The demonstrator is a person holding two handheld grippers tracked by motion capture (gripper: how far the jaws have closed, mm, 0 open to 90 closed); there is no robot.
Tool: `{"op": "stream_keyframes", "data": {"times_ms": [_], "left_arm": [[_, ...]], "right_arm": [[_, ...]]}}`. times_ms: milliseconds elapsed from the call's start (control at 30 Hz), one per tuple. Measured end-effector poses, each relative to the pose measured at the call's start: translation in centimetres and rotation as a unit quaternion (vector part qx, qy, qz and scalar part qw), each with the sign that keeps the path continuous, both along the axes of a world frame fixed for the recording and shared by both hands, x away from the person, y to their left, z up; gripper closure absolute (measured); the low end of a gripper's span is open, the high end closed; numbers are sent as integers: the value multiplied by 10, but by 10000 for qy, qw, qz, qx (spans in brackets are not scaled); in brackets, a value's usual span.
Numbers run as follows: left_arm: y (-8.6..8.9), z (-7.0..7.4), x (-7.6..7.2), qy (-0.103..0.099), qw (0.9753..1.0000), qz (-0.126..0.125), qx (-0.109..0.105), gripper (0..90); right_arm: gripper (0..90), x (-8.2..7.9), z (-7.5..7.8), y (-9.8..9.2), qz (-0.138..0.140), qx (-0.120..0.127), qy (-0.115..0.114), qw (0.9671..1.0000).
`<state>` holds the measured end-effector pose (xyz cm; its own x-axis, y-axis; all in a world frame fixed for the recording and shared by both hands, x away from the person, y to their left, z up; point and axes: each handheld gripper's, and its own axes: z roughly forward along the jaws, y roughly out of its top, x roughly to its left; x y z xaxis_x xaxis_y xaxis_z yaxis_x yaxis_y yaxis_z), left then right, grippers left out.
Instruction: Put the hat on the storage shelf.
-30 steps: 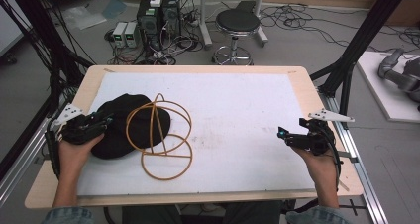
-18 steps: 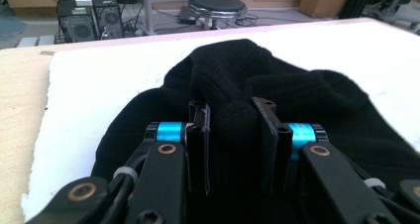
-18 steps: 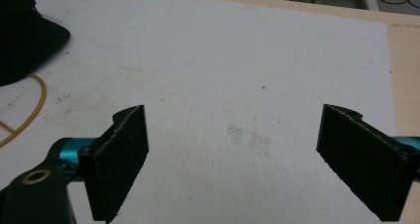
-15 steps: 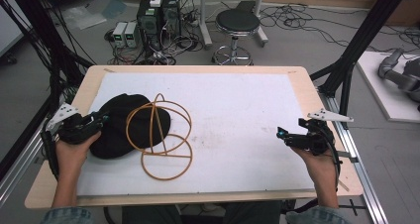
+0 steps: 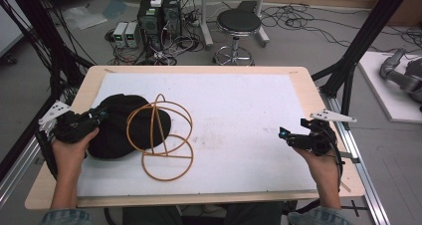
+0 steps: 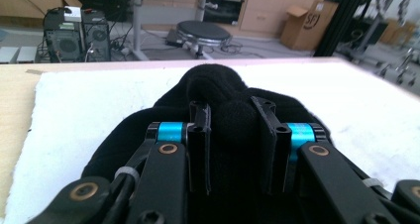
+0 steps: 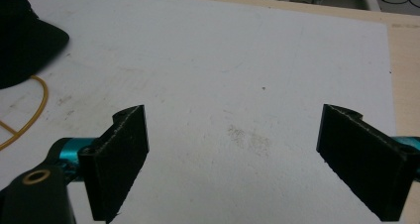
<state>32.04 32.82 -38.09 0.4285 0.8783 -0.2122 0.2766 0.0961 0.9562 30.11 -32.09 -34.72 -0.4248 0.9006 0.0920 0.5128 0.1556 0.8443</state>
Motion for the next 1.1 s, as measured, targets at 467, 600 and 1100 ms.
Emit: {"op": "stream_keyframes", "data": {"times_ms": [467,600,1100], "left_arm": [[5,14,-10,-447,9982,-7,-401,710],[9,20,-13,-602,9973,-21,-412,709],[22,57,-28,-1062,9928,-32,-558,711]], "right_arm": [[125,0,0,0,36,0,16,10000],[124,0,-1,0,47,3,20,10000],[125,0,1,0,74,90,8,9999]]}}
